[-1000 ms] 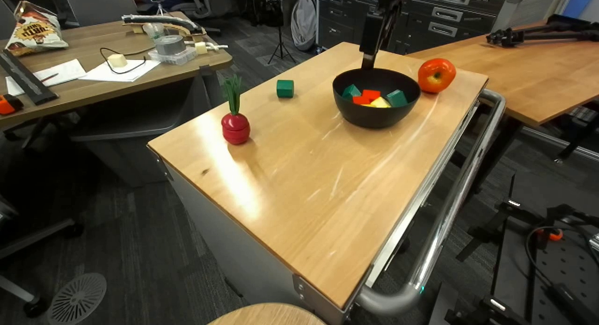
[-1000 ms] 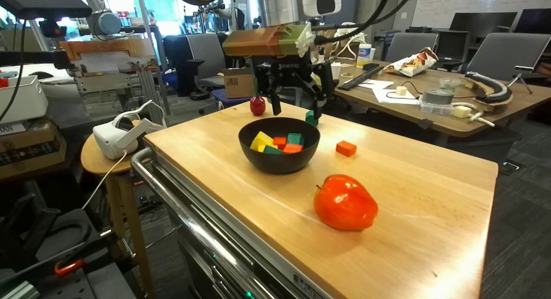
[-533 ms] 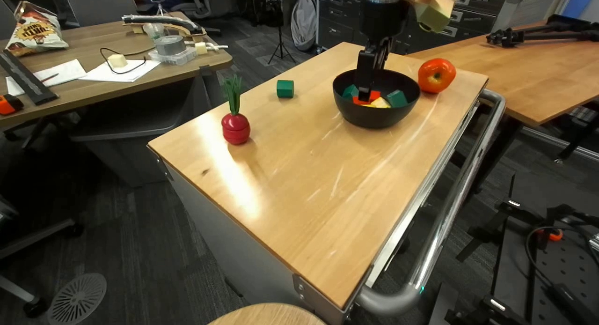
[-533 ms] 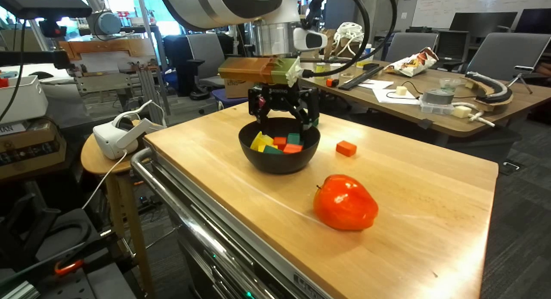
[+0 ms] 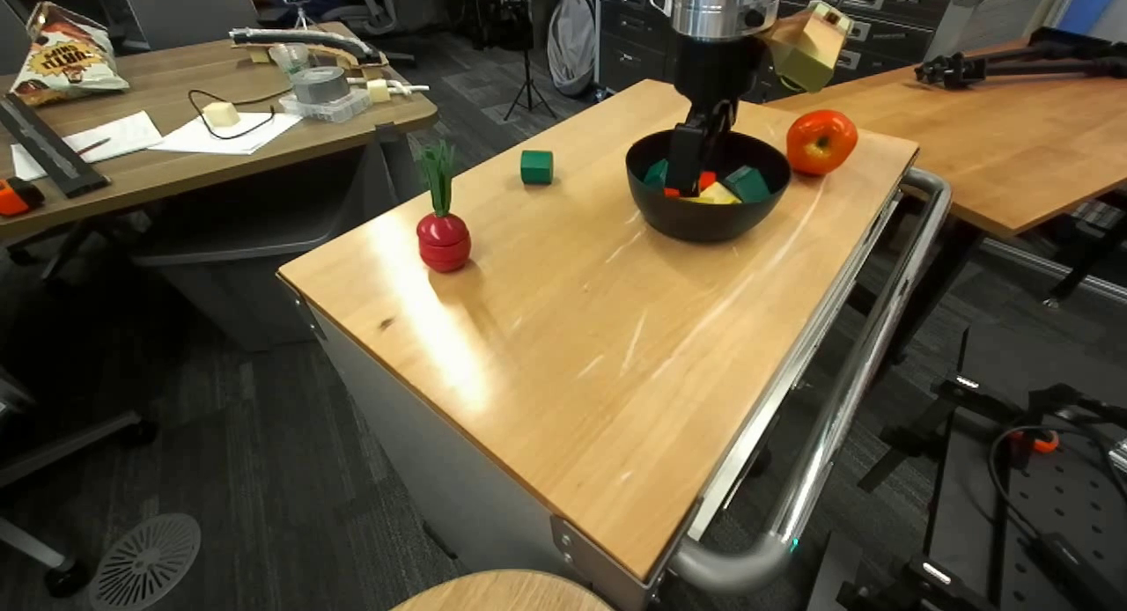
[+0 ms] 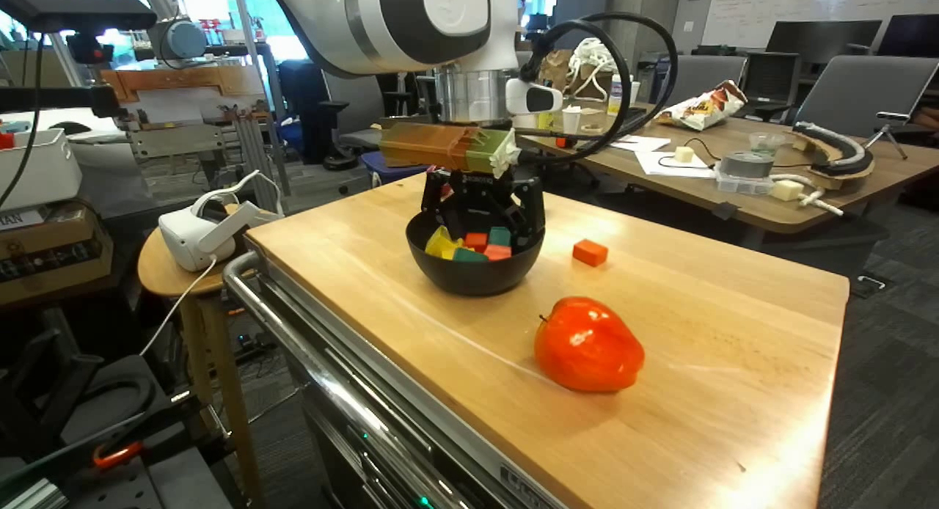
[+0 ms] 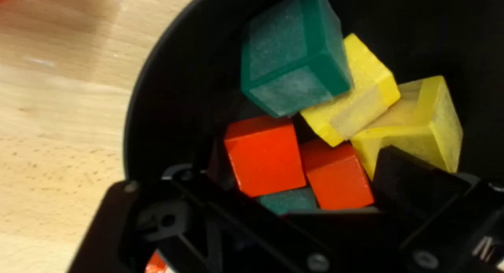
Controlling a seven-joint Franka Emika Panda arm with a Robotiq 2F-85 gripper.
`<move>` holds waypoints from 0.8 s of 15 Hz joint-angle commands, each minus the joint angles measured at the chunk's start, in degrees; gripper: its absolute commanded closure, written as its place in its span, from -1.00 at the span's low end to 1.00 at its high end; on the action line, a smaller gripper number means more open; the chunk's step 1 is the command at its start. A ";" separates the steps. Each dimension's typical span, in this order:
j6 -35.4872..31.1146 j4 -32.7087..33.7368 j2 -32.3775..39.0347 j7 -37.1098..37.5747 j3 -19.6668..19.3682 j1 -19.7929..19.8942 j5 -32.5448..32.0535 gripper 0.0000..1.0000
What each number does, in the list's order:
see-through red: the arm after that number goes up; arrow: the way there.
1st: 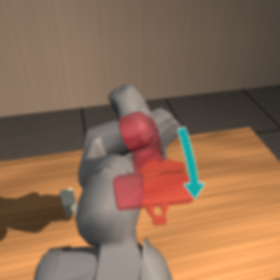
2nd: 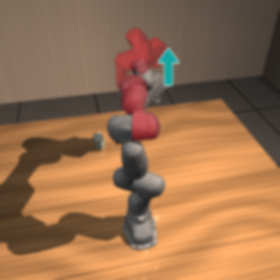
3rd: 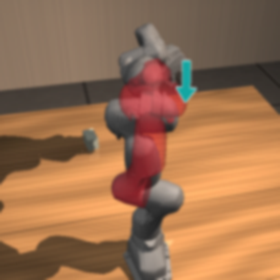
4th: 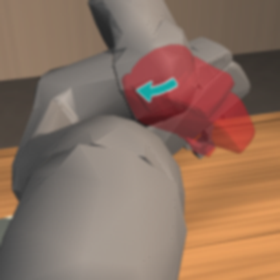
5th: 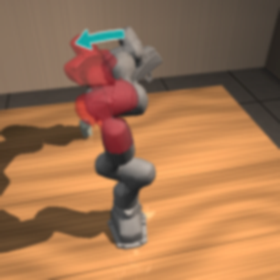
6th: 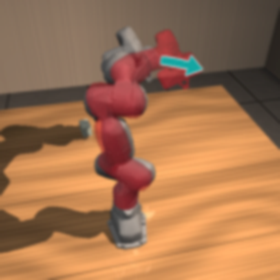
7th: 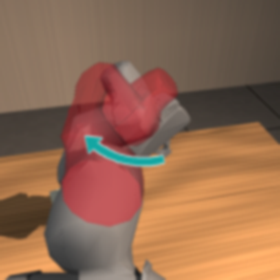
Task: Remove the contents of the black bowl one by one and place them on the table, then move the apple forward
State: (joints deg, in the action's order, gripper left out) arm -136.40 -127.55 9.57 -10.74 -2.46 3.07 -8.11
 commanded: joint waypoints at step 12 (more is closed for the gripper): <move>0.61 3.57 2.84 3.76 -0.02 0.46 3.24 0.59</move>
State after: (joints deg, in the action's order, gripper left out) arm -136.28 -125.43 11.84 -7.57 -2.77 3.27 -7.16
